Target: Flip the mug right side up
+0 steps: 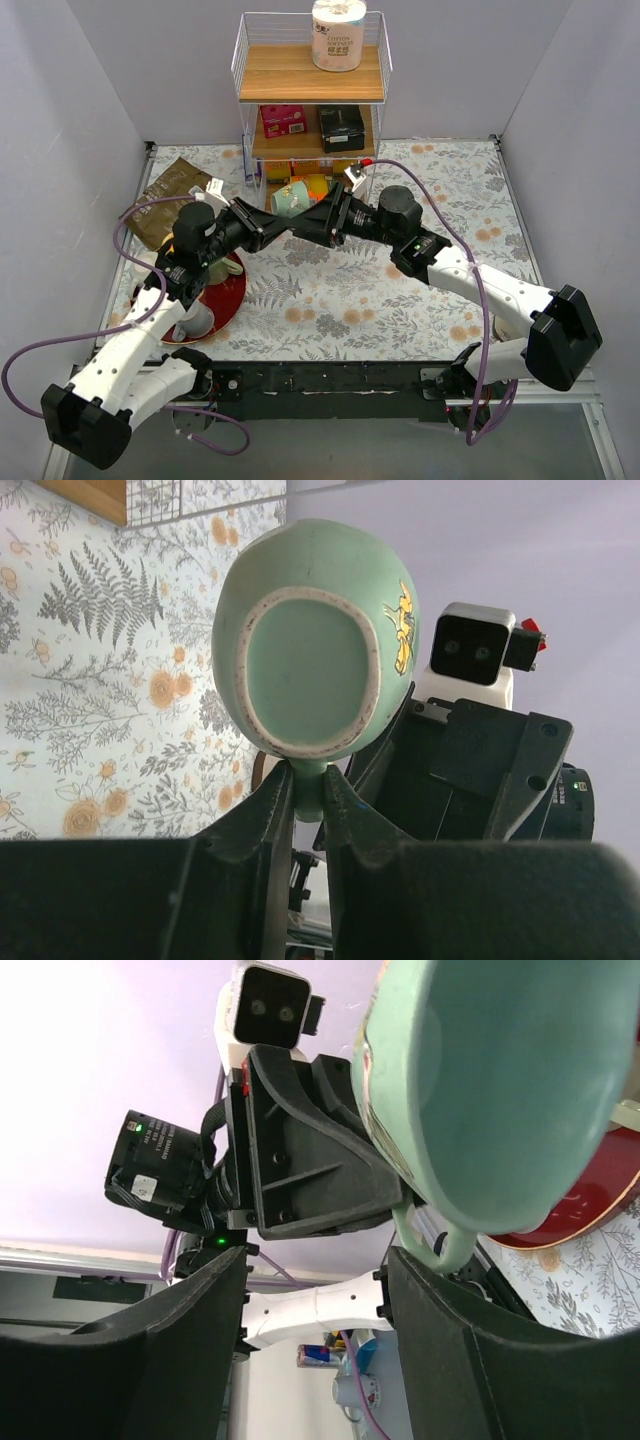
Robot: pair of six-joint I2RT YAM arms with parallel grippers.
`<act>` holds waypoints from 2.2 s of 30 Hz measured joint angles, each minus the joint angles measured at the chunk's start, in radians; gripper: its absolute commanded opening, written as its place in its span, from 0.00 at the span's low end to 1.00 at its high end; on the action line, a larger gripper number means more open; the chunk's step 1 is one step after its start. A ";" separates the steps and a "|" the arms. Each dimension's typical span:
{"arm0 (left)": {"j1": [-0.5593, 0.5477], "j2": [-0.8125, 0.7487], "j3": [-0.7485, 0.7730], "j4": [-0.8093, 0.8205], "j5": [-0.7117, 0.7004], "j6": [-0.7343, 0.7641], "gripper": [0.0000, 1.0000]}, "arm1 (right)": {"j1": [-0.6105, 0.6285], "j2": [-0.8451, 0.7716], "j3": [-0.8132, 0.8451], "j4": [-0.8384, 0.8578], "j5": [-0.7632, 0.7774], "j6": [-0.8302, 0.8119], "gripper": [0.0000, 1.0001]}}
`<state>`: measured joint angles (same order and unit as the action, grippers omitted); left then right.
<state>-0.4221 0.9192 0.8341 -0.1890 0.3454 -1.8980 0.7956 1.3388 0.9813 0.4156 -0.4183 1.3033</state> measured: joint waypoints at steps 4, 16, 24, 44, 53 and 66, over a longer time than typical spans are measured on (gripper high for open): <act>0.000 -0.026 -0.008 0.017 -0.034 -0.003 0.00 | 0.008 -0.012 0.019 -0.044 0.023 -0.032 0.68; -0.004 -0.057 -0.008 0.089 -0.038 -0.029 0.00 | 0.010 -0.035 0.003 -0.128 0.083 -0.071 0.71; -0.011 -0.063 -0.017 0.118 -0.031 -0.048 0.00 | 0.010 -0.035 -0.004 -0.013 0.131 -0.103 0.66; -0.018 -0.099 -0.076 0.240 -0.035 -0.069 0.00 | 0.003 -0.019 -0.062 0.173 0.126 -0.011 0.01; -0.018 -0.098 -0.076 0.217 -0.041 -0.035 0.39 | 0.001 -0.009 -0.082 0.195 0.122 0.019 0.01; -0.031 -0.094 -0.081 0.086 -0.024 0.037 0.98 | -0.021 -0.073 -0.139 -0.016 0.164 -0.040 0.01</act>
<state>-0.4530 0.8253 0.7532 -0.1028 0.3210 -1.8610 0.7746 1.2655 0.8425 0.3996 -0.2546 1.2629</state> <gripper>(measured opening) 0.971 0.079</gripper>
